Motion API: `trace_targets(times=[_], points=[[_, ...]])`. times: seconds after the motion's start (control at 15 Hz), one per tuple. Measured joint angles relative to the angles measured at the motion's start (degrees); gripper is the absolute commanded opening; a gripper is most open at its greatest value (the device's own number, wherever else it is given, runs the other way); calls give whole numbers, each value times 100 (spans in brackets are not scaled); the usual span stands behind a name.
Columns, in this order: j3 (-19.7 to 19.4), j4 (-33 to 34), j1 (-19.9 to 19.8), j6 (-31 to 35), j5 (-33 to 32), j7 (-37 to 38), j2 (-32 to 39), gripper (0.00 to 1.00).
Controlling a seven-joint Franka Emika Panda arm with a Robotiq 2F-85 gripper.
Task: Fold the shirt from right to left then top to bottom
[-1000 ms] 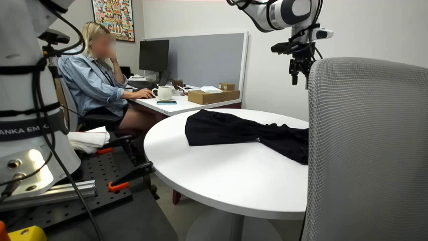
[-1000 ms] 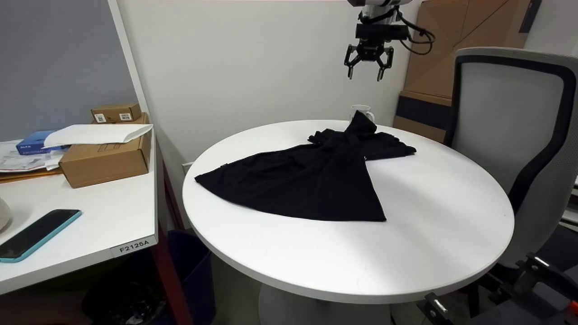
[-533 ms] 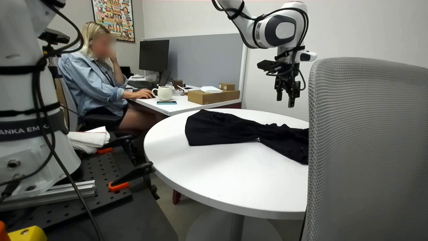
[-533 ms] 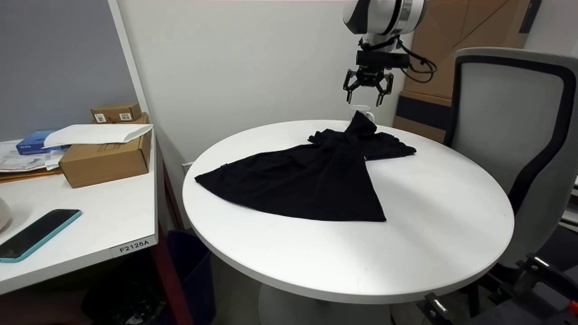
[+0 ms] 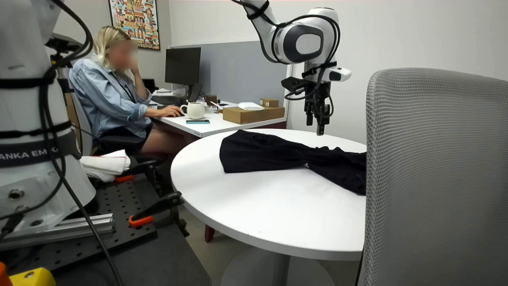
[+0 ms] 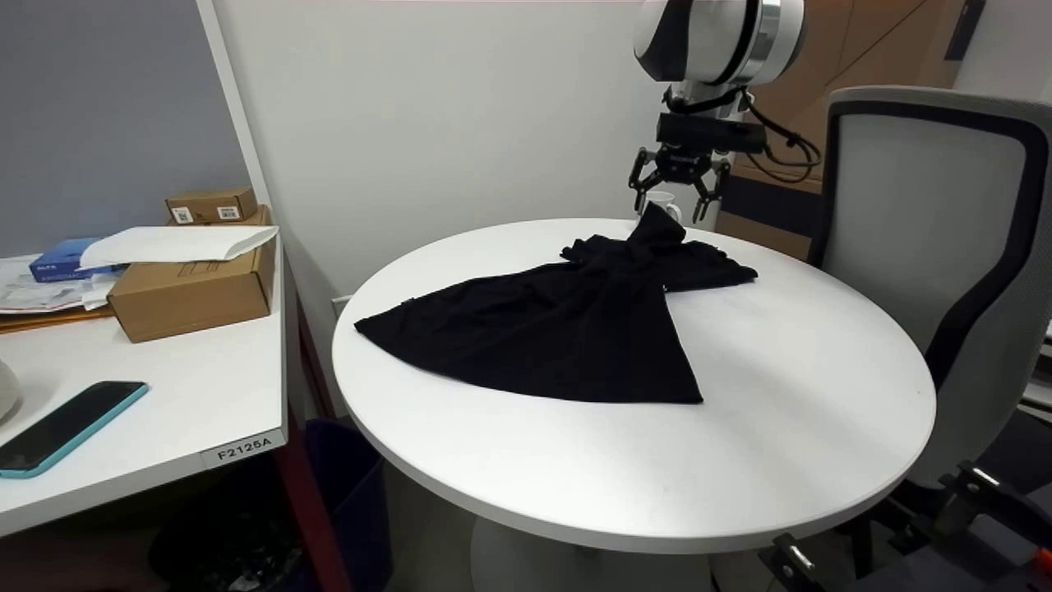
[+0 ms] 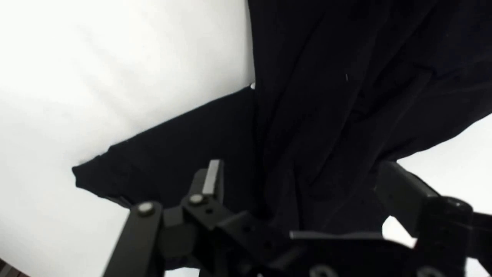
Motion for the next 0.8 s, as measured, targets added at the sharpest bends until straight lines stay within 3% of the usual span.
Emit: trace_targets(times=[0.8], points=[[340, -4029, 149, 1988, 207, -414, -2018, 100]])
